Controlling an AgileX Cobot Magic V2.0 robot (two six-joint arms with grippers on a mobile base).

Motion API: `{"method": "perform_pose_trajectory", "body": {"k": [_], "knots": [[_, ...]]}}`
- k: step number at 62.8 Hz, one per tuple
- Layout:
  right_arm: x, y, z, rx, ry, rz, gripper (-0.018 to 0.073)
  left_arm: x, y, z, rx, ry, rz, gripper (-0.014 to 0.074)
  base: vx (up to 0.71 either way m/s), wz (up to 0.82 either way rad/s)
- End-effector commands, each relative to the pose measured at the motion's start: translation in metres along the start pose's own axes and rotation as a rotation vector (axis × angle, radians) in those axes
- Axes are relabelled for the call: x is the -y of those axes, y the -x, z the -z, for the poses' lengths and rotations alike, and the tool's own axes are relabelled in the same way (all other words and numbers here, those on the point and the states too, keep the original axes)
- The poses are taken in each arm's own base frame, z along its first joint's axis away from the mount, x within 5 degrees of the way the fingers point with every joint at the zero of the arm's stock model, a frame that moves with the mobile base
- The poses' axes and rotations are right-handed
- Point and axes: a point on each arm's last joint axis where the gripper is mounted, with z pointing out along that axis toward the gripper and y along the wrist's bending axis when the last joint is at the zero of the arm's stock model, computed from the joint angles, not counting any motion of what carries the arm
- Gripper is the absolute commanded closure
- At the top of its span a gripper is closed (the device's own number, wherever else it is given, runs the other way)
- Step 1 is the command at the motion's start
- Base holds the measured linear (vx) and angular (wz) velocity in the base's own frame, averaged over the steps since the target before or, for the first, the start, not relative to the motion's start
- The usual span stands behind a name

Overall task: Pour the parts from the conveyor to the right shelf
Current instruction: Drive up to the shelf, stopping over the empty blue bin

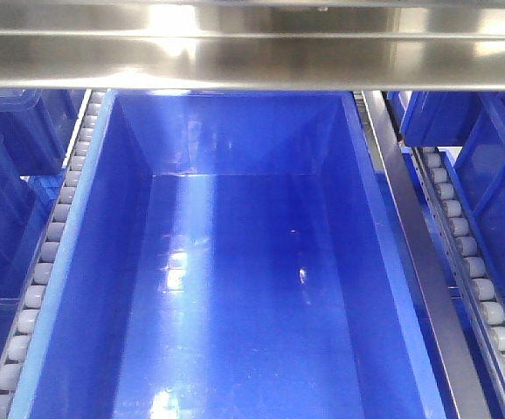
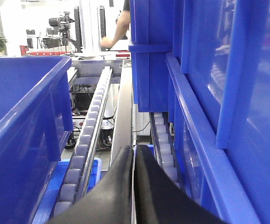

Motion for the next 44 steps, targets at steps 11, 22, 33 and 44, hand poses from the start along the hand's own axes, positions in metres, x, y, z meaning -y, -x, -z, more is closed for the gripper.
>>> {"method": "perform_pose_trajectory", "body": {"k": [11, 22, 33, 44], "knots": [[0.0, 0.003, 0.001, 0.072, 0.005, 0.006, 0.0569, -0.001, 0.015, 0.002, 0.097, 0.005, 0.007, 0.0602, 0.0, 0.0], [0.0, 0.003, 0.001, 0.072, 0.005, 0.006, 0.0569, -0.001, 0.017, 0.003, 0.117, 0.008, 0.007, 0.0602, 0.0, 0.0], [0.0, 0.003, 0.001, 0.072, 0.005, 0.006, 0.0569, -0.002, 0.026, 0.002, 0.195, 0.013, 0.018, 0.0602, 0.0, 0.0], [0.0, 0.003, 0.001, 0.074, 0.005, 0.006, 0.0569, -0.001, 0.038, -0.007, 0.164, -0.023, 0.036, 0.0601, 0.0, 0.0]]}}
